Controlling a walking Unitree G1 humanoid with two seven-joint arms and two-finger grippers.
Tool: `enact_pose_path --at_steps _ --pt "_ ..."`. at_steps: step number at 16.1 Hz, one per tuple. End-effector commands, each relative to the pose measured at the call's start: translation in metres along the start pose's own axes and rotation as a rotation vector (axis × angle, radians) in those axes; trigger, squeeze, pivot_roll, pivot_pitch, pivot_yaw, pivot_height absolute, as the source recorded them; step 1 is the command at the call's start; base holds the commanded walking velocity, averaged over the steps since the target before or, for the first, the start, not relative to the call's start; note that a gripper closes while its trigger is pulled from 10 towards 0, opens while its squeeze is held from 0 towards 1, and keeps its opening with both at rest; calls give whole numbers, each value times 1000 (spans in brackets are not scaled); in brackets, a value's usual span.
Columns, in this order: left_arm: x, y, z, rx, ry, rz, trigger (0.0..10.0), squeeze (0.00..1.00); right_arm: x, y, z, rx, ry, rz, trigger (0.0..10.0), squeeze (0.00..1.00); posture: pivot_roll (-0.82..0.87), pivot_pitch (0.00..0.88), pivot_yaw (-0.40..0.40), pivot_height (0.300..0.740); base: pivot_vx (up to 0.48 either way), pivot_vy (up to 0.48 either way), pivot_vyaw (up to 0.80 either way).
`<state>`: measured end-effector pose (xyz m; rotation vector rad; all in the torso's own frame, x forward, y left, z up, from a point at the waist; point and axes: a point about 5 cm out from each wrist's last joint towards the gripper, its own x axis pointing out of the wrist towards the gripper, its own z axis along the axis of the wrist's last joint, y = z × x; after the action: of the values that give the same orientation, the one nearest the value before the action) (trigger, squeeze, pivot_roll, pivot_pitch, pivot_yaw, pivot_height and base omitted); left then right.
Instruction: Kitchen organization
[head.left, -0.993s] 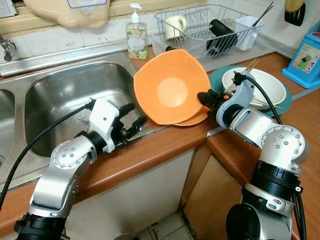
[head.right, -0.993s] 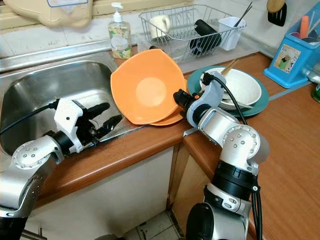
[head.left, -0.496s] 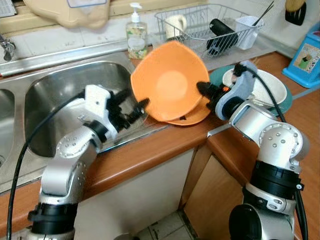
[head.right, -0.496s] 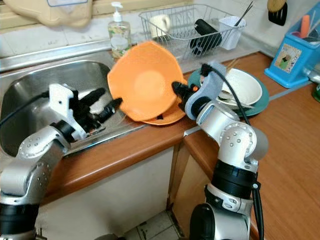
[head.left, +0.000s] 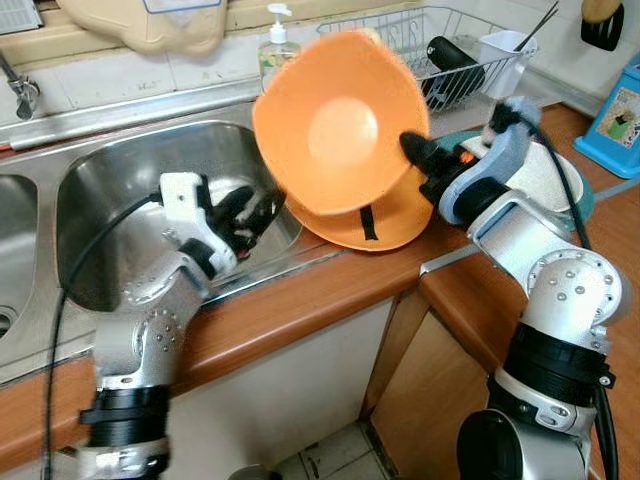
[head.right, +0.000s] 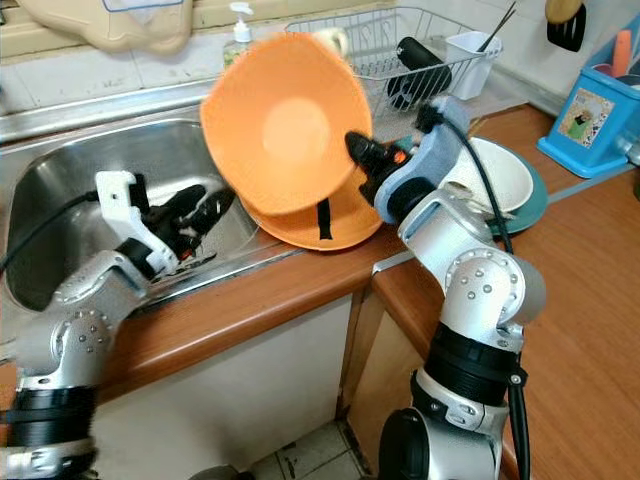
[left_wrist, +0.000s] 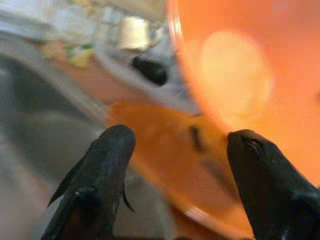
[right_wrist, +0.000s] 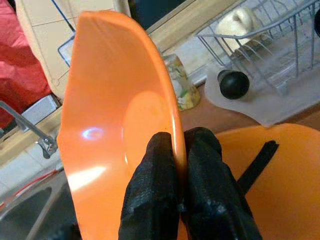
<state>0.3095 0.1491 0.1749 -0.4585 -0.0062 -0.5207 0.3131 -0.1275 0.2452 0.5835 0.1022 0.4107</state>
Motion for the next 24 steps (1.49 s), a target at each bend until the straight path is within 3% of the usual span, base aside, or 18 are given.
enact_pose_path --at_steps 1,3,8,9,10,11,12,24 --pt "3 -4 8 -23 -33 -33 10000 0 -1 10 0 -15 -9 67 0 0 -135 0 62 740 0 0 0" --pt "2 -6 10 -88 -57 -66 10000 0 -1 10 -1 -27 -13 65 0 0 -138 0 66 740 0 0 0" --pt "-3 -2 8 -97 -31 -61 10000 0 -2 8 6 -3 -53 71 0 0 -135 0 65 740 0 0 0" --pt "-2 -2 7 -106 -27 -58 9412 0 -2 11 5 3 -50 94 0 0 -135 0 65 740 0 0 0" --pt "2 2 4 -121 -9 -25 2392 0 -2 18 2 12 -38 138 0 0 -137 0 68 740 0 0 0" --pt "3 4 5 -144 -23 -17 745 0 -2 20 -2 4 -23 150 0 0 -140 0 71 740 0 0 0" --pt "4 2 7 -180 -47 -40 0 0 -3 21 -6 -9 -9 146 0 0 -140 0 73 740 0 0 0" --pt "7 -4 8 -218 -26 -91 0 0 -2 22 -13 4 4 137 0 0 -132 0 86 740 0 0 0"
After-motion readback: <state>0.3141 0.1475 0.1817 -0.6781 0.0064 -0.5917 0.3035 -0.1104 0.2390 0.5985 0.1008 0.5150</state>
